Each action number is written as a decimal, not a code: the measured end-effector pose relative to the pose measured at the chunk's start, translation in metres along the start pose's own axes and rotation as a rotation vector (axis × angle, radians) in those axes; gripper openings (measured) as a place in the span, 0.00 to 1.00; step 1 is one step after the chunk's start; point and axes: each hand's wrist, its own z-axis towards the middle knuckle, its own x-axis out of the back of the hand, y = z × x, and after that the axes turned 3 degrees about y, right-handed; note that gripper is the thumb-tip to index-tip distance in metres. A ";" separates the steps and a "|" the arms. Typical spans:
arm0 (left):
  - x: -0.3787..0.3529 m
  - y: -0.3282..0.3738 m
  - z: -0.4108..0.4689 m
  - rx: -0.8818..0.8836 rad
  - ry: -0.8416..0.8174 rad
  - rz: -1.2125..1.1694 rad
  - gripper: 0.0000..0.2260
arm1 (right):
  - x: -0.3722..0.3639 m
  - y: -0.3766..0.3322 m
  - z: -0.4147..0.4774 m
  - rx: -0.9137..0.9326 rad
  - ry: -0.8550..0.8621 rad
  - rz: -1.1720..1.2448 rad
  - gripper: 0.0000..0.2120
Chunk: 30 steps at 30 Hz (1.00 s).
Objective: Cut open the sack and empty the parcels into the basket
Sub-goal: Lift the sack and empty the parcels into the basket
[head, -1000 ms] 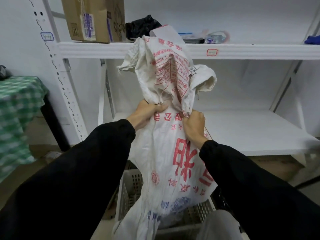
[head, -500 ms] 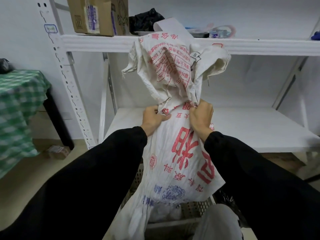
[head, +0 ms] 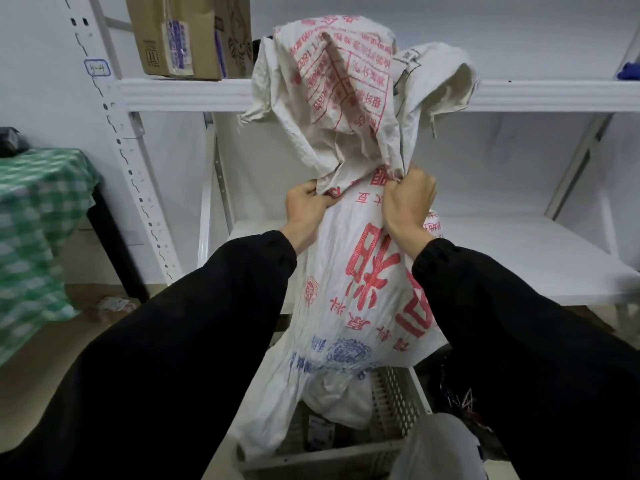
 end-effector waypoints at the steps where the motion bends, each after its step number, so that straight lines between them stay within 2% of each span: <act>1: 0.004 -0.003 0.001 0.018 0.006 -0.022 0.12 | -0.001 -0.002 -0.002 0.013 -0.010 -0.010 0.10; 5: 0.029 -0.030 -0.016 0.130 0.014 0.000 0.11 | -0.014 0.011 -0.032 0.148 -0.186 -0.024 0.11; 7: 0.034 -0.043 -0.023 0.202 0.004 -0.074 0.10 | -0.018 0.017 -0.037 0.226 -0.242 -0.046 0.11; 11: 0.017 -0.031 -0.007 0.265 -0.020 -0.318 0.17 | -0.016 0.003 -0.012 0.162 -0.129 0.019 0.12; 14: 0.019 -0.032 -0.001 0.265 -0.043 -0.318 0.18 | -0.020 0.003 -0.013 0.161 -0.122 0.112 0.11; 16: 0.037 -0.050 -0.007 0.282 0.012 -0.235 0.18 | -0.028 0.017 -0.035 0.160 -0.280 0.113 0.10; 19: 0.059 -0.078 -0.015 0.310 0.035 -0.169 0.13 | -0.029 0.035 -0.054 0.136 -0.572 0.124 0.03; 21: 0.058 -0.075 -0.011 0.315 0.017 -0.214 0.13 | -0.022 0.035 -0.043 0.082 -0.647 0.142 0.05; 23: 0.053 -0.062 -0.005 0.308 0.001 -0.236 0.14 | -0.018 0.038 -0.034 0.050 -0.646 0.104 0.06; 27: 0.055 -0.049 0.007 0.273 0.021 -0.145 0.16 | -0.013 0.047 -0.031 0.077 -0.565 -0.133 0.08; 30: 0.056 -0.044 0.008 0.237 -0.002 -0.096 0.14 | -0.008 0.030 -0.008 0.032 -0.295 -0.147 0.10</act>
